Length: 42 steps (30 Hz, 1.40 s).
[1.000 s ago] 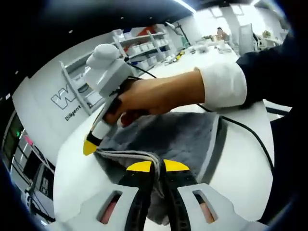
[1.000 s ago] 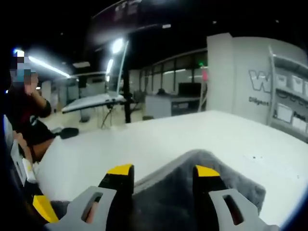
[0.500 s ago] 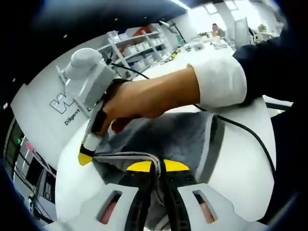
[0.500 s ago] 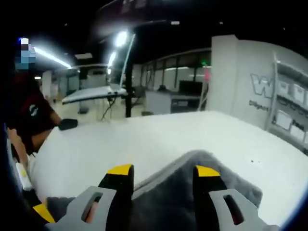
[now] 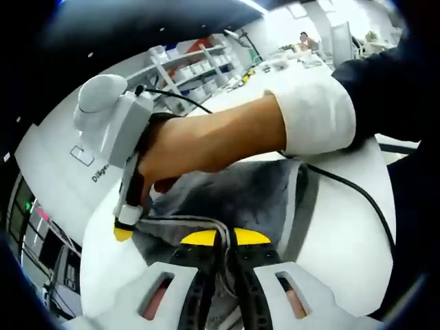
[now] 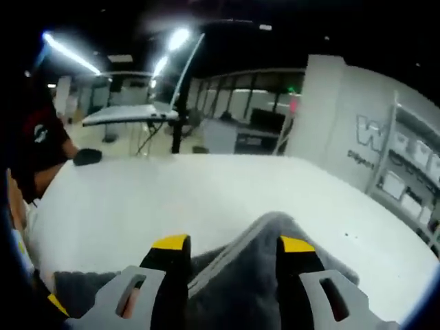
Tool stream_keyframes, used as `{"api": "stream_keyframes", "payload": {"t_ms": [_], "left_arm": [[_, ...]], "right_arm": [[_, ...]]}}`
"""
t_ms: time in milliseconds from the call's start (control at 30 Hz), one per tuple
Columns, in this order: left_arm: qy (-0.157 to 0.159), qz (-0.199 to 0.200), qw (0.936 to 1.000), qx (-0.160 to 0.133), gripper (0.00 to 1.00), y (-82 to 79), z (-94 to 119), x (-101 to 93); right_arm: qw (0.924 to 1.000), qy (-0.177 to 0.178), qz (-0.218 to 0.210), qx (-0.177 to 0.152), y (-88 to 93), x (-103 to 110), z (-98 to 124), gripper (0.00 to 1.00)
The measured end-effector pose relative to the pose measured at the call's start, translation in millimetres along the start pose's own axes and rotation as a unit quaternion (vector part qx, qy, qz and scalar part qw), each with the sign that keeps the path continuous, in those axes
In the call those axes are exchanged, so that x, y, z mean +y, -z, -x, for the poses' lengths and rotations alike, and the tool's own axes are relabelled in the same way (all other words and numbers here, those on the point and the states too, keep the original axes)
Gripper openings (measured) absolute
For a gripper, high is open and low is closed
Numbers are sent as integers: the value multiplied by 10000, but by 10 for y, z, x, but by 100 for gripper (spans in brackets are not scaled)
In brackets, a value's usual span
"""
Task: Open the folded towel by lifting each exposed corner and separating the folded layers until the towel lies flat within the target outline without major curled edges
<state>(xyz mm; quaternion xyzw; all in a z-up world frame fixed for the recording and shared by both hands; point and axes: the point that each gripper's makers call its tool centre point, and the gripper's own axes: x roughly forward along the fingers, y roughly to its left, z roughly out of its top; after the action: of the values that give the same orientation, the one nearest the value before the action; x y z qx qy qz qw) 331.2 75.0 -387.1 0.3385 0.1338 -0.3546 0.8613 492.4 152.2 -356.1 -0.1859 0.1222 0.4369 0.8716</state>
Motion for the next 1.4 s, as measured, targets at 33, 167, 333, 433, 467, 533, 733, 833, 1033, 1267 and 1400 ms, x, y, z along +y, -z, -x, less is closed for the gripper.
{"api": "stream_keyframes", "payload": {"t_ms": [33, 167, 333, 433, 467, 533, 733, 833, 1033, 1267, 1400], "left_arm": [[9, 0, 10000, 1, 7, 2, 1, -5], [28, 19, 10000, -14, 7, 3, 7, -6], [36, 30, 10000, -25, 7, 3, 9, -8], [44, 57, 10000, -33, 7, 4, 12, -9], [47, 70, 10000, -38, 7, 3, 13, -9], [59, 127, 9999, -59, 7, 0, 15, -7], [106, 379, 9990, -222, 6, -50, 25, 5], [128, 457, 9985, -290, 6, -78, 29, 0], [127, 549, 9976, -402, 6, -133, 26, -8], [138, 736, 9952, -626, 6, -232, 41, 6], [134, 884, 9924, -842, 5, -320, 56, 28]], "right_arm": [[10000, 66, 50, 54, 18, -17, 14, 45], [9996, -123, -206, 126, 86, 10, 31, 33], [9992, -154, -324, 183, 141, -9, 17, 28], [9975, -351, -569, 218, 164, 16, 25, 17], [9966, -414, -685, 205, 175, 16, 32, 15], [9961, -422, -752, 202, 185, -66, -3, 12], [9947, -514, -888, 102, 176, -67, 80, 0], [9941, -552, -935, 77, 174, -64, 115, 0], [9928, -583, -1043, -64, 137, -89, 211, 0], [9908, -587, -1183, -308, 53, -159, 358, 0], [9892, -614, -1256, -436, 15, -196, 422, 0]]}}
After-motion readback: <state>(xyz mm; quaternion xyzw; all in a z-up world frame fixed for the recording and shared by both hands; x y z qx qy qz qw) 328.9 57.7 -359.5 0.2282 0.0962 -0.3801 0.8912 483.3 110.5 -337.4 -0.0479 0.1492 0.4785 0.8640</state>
